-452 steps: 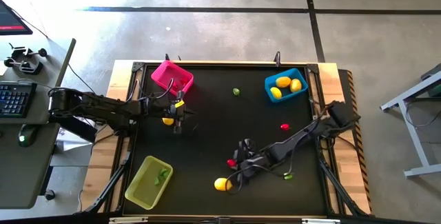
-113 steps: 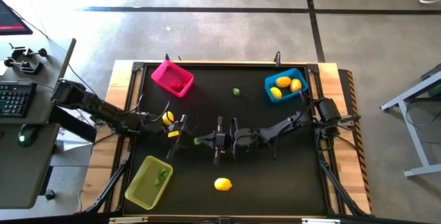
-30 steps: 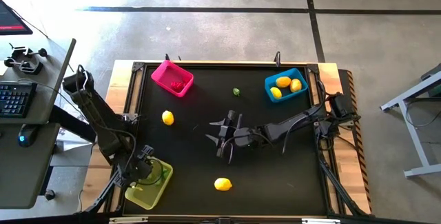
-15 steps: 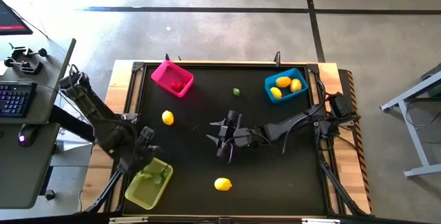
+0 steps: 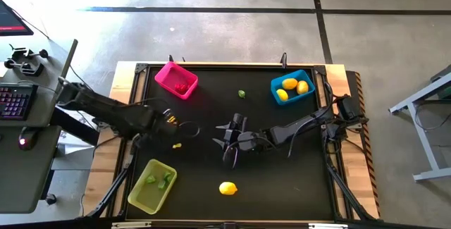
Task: Sort produce into baskets
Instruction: Put the yellow lemon into the blue bin
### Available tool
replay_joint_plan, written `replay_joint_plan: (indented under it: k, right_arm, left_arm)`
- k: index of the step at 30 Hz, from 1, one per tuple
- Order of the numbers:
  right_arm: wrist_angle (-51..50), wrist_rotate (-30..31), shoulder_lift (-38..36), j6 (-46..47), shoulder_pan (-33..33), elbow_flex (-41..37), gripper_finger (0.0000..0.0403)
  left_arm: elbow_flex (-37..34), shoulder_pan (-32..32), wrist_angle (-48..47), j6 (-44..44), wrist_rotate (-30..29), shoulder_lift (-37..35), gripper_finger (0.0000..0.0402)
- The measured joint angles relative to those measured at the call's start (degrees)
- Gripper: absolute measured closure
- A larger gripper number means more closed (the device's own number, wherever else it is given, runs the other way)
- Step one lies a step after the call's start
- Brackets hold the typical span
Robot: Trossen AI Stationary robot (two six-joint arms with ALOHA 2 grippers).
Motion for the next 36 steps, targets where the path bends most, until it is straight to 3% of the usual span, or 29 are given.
replay_joint_plan:
  k: [6,10,16,22,29,36]
  right_arm:
    - [-1.6,0.0,0.0,0.1,0.0,0.0,0.0192]
    - [-3.0,0.0,0.0,0.4,0.0,0.0,0.0192]
    - [-3.8,0.0,0.0,0.4,0.0,0.0,0.0192]
    - [-3.8,0.0,0.0,0.4,0.0,0.0,0.0192]
    - [-3.8,0.0,0.0,0.4,0.0,0.0,0.0192]
    - [-3.8,0.0,0.0,0.4,0.0,0.0,0.0192]
  left_arm:
    - [0.0,3.3,2.9,22.5,-10.4,5.3,0.039]
    - [0.0,4.7,7.3,23.0,-10.7,9.3,0.0348]
    - [-0.3,5.5,10.3,22.9,-13.8,11.3,0.0242]
    - [-6.3,6.9,10.5,27.3,-14.1,10.0,0.0157]
    - [-13.9,7.2,20.0,34.3,-19.6,5.2,0.0139]
    - [-15.9,9.6,28.6,38.1,-19.6,4.0,0.0139]
